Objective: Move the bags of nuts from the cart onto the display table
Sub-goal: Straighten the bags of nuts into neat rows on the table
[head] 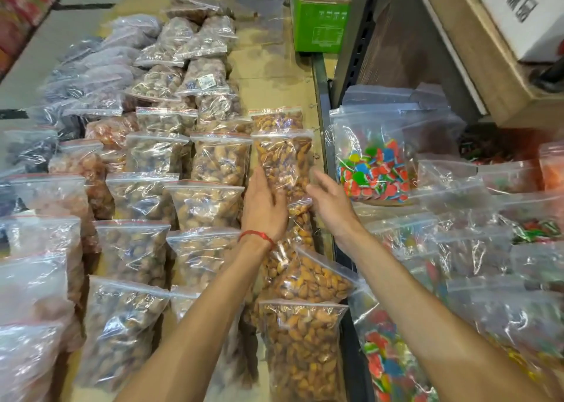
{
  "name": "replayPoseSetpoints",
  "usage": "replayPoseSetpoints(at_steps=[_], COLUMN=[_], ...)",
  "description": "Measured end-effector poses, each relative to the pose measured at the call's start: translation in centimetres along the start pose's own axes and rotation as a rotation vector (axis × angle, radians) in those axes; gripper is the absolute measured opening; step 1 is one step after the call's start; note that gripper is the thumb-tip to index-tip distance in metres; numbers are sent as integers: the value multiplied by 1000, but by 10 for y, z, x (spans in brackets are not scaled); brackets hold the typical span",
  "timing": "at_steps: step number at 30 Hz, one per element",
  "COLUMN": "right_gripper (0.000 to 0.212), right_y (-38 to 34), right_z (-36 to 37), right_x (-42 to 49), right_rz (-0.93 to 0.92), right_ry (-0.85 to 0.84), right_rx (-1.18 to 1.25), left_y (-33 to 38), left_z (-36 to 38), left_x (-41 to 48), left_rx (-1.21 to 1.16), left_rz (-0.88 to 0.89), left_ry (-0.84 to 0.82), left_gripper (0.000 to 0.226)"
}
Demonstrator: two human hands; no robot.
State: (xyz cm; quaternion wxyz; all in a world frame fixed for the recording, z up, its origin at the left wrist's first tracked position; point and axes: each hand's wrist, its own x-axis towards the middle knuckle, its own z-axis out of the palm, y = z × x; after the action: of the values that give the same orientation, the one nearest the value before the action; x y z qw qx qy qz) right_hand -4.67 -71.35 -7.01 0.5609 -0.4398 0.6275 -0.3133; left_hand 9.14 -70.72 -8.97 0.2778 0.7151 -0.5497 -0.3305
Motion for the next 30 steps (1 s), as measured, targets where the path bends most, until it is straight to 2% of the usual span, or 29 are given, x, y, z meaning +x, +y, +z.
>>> replayPoseSetpoints(at_steps=[4,7,14,16,18,21,25,30], right_gripper=[45,45,61,78,91,74,70,66], right_y=[20,34,41,41,44,47,52,44], right_z=[-15,-20,-6,-2,0,-1,-6,-1], right_x=[-38,-65,-84,-83,-80,-80,-80,-69], right_rz=[13,54,85,96,106,88,56,-15], right_ry=[32,-2,-109,-134,-150,-109,-37,-67], right_rx=[-92,-73,-73,-48,-18,-18,59,10], left_y=[3,-6,-24,-16,-14,-14,-8,-12], left_z=[-10,-10,12,9,8,10,12,11], left_x=[-57,-96,-108,-106,-105,-110,-102,-87], left_rx=[-11,-57,-278,-328,-348,-350,-357,-343], left_rz=[108,42,-269,-333,-309,-252,-152,-193], left_ry=[45,29,-18,-27,-7,-16,31,23], left_gripper=[62,61,85,79,81,75,71,77])
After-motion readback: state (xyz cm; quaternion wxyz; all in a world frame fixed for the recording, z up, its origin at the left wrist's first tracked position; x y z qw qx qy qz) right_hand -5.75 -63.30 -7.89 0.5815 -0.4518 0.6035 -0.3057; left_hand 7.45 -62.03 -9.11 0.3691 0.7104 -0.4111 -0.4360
